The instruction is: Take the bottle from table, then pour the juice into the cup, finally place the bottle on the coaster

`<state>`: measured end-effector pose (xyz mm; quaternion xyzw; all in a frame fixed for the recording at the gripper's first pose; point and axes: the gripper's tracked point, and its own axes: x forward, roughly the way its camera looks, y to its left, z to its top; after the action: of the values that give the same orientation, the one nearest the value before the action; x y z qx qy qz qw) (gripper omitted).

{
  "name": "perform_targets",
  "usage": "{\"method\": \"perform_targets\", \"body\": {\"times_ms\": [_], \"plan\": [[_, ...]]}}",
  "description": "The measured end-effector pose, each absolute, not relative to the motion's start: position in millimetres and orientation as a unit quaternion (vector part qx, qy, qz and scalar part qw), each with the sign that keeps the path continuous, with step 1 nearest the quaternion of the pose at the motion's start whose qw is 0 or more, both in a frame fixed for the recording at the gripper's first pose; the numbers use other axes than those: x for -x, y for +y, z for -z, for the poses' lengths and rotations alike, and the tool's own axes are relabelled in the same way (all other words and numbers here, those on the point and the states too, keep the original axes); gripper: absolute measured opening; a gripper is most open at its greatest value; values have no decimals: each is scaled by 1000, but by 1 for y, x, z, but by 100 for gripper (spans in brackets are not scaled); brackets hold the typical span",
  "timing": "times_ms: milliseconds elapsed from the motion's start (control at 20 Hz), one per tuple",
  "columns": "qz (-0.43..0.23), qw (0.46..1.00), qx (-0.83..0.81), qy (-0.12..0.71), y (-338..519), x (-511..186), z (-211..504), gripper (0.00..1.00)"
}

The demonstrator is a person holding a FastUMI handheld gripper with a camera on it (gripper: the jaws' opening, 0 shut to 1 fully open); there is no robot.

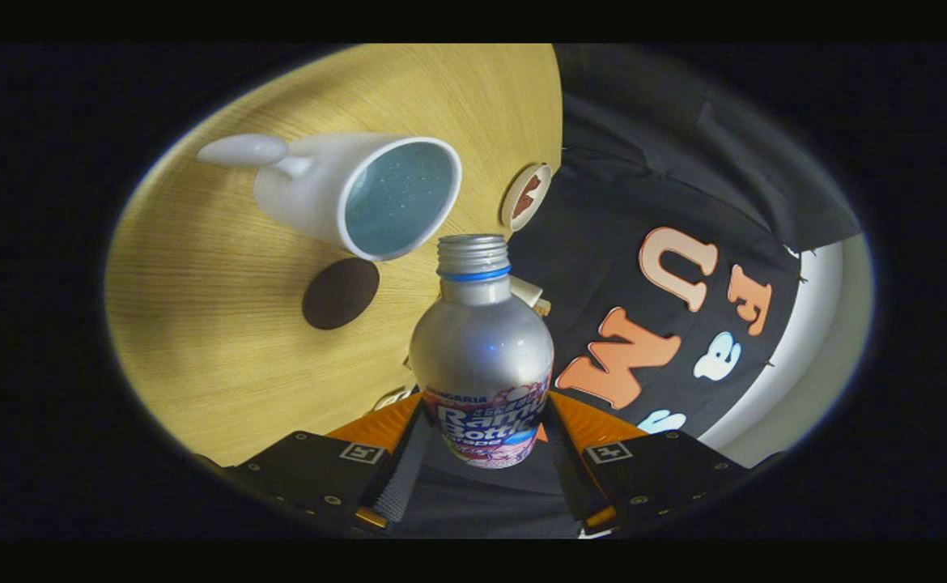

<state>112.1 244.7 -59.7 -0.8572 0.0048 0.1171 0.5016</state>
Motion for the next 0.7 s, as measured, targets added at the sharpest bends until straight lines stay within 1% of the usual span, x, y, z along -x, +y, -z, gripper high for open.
{"method": "perform_targets", "body": {"times_ms": [150,250,350,700], "plan": [[-120,560,819,19,240,-111,59,75],[-118,623,772,34,236,-109,56,75],[-121,671,730,48,234,-112,55,75],[-133,796,584,90,208,-100,59,75]]}}
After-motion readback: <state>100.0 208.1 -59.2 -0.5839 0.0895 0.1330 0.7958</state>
